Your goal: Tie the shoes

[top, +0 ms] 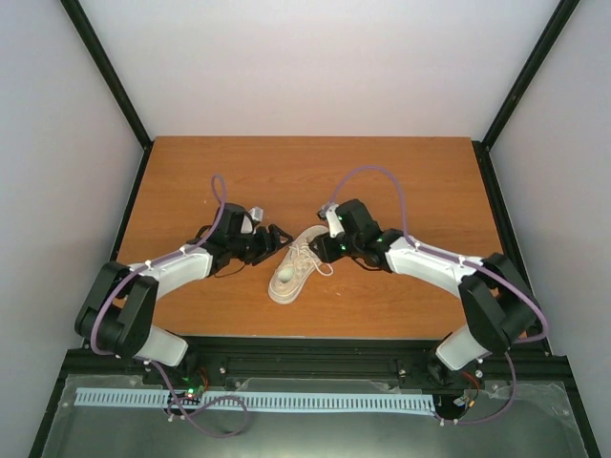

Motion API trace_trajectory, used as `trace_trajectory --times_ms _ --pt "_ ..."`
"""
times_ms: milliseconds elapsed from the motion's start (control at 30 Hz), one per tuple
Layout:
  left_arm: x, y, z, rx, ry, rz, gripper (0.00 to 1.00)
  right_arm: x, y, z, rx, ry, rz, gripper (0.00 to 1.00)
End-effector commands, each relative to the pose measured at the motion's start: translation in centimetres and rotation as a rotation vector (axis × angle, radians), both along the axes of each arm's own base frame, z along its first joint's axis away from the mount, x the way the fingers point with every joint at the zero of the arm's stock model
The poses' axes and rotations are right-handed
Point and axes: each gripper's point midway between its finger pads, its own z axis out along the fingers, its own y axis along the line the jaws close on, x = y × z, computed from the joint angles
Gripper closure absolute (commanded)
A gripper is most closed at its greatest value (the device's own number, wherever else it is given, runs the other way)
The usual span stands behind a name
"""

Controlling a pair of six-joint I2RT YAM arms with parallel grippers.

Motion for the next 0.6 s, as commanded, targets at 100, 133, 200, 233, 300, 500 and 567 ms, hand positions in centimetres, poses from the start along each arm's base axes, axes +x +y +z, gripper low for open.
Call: trace_trajectory --times_ms 100,133,200,233,300,500,567 --pt "1.3 -0.7 0.8 -0.051 -0.048 -0.002 0.30 0.9 2.3 -1.4 -0.103 -0.008 0.060 0.57" --pt "1.2 -0.8 0.7 -0.058 -0.041 0.001 0.30 0.9 2.5 -1.7 -0.107 -0.004 0.064 0.59" --pt "1.2 -0.8 0.6 -0.070 -0.040 0.007 0.30 1.0 2.8 -2.2 -0.118 0.005 0.070 0.60" --pt "1.2 -0.8 0.6 -0.072 -0.040 0.008 0.31 1.1 2.9 -2.6 -0.128 0.011 0.069 0.60" --pt "1.2 -0.9 0.6 -0.070 -0.042 0.001 0.36 1.3 3.3 -3.1 -0.143 0.015 0.072 0.61" --pt "1.6 -0.9 1.1 -0.061 -0.060 -0.001 0.38 1.3 4.5 -4.2 -0.177 0.019 0.095 0.65" --pt "1.7 -0.7 0.8 -0.053 -0.058 0.012 0.37 1.3 4.7 -4.6 -0.200 0.015 0.095 0.69"
